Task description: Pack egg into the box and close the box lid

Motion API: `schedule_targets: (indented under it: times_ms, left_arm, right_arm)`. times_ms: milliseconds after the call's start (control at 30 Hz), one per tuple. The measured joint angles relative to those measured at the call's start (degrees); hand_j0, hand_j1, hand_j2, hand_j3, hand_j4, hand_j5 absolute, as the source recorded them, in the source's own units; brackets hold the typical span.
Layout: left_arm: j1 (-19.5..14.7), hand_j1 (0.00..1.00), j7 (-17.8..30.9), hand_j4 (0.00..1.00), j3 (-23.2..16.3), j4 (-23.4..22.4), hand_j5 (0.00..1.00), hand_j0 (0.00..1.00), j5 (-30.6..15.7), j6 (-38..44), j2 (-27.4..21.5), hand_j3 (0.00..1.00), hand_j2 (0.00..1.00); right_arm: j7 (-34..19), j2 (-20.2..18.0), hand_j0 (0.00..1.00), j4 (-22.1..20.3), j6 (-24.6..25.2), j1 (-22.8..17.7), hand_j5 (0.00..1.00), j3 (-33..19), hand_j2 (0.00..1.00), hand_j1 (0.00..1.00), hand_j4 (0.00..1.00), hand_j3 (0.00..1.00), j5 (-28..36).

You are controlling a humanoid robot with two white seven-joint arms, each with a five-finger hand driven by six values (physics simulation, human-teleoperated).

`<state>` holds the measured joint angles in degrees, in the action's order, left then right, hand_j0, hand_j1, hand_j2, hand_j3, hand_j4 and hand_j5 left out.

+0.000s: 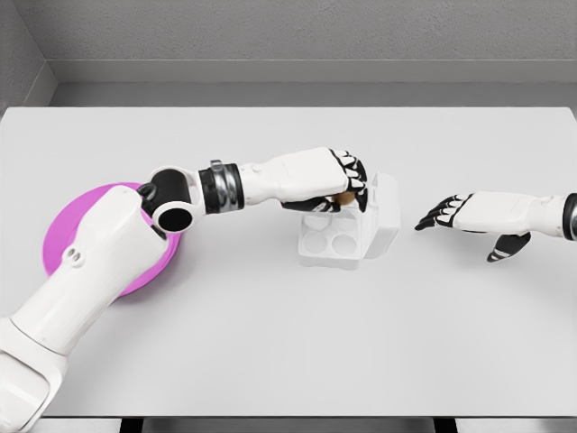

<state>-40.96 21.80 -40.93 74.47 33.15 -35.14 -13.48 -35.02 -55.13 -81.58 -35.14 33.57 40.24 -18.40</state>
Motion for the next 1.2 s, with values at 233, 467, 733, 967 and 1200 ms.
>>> schedule_targets:
  times_ms: [233, 467, 733, 967, 1200]
  left_arm:
    - [0.00, 0.51, -0.32, 0.51, -0.64, -1.98, 0.51, 0.51, 0.01, 0.00, 0.73, 0.51, 0.51]
    - [0.00, 0.51, -1.95, 0.51, -1.07, -3.07, 0.51, 0.51, -0.15, 0.00, 0.88, 0.51, 0.51]
    - [0.53, 0.51, -7.03, 0.51, -1.55, -3.37, 0.51, 0.51, -0.45, 0.03, 0.70, 0.51, 0.51]
    - [0.79, 0.51, -7.47, 0.51, -2.69, -3.39, 0.51, 0.51, -0.86, 0.04, 0.77, 0.51, 0.51]
    - [0.70, 0.51, -7.49, 0.51, -3.60, -3.39, 0.51, 0.51, -1.61, 0.04, 0.82, 0.51, 0.51]
  right_arm:
    - [0.00, 0.00, 1.00, -0.24, 0.00, 0.00, 1.00, 0.08, 1.00, 1.00, 1.00, 1.00, 0.00]
    - [0.00, 0.02, 1.00, -0.89, 0.00, 0.09, 1.00, 0.60, 1.00, 1.00, 1.00, 1.00, 0.01]
    - [0.00, 0.05, 1.00, -0.85, 0.00, 0.09, 1.00, 0.73, 1.00, 1.00, 1.00, 1.00, -0.06]
    - [0.00, 0.00, 1.00, -0.80, 0.01, 0.09, 1.00, 1.00, 1.00, 1.00, 1.00, 1.00, -0.02]
    - [0.00, -0.14, 1.00, -0.73, 0.01, 0.09, 1.00, 1.57, 1.00, 1.00, 1.00, 1.00, 0.00]
